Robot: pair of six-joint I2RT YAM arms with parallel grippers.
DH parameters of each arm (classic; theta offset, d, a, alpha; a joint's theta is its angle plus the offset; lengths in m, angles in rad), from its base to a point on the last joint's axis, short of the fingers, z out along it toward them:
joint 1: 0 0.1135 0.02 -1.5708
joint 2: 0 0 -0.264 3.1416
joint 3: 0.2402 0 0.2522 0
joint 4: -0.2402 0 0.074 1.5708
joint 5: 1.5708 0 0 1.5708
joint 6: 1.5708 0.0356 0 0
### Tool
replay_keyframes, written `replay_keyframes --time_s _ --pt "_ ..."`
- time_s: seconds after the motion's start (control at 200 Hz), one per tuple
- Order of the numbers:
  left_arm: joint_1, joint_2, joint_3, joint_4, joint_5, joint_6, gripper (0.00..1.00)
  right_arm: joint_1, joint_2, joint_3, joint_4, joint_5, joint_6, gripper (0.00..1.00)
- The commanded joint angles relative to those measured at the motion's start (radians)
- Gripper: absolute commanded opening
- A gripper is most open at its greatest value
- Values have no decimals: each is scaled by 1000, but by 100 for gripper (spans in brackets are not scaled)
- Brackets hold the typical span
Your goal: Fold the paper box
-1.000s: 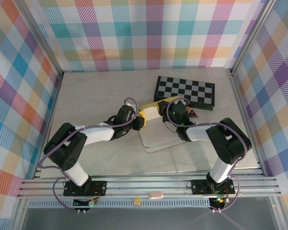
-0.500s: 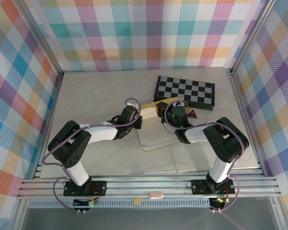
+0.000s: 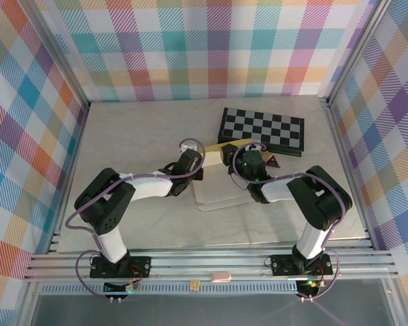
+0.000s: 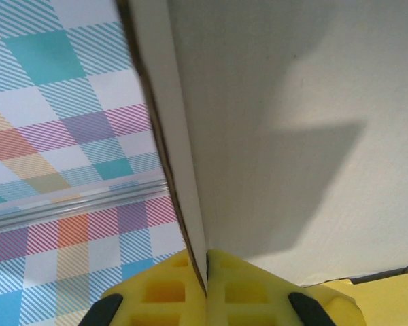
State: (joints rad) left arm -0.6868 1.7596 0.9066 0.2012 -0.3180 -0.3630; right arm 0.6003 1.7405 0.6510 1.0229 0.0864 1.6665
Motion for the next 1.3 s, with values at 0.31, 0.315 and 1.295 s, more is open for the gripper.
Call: replay_keyframes --time_s 0.31,0.315,1.295 --pt "-7 37 64 -23 -98 -38 0 31 21 2 -94 -66 19 0" --pt "-7 36 64 -25 -101 -38 0 30 21 2 -94 -66 19 0" --pt "62 -116 533 -947 -105 -58 0 -189 -409 650 -1525 16 -443 66"
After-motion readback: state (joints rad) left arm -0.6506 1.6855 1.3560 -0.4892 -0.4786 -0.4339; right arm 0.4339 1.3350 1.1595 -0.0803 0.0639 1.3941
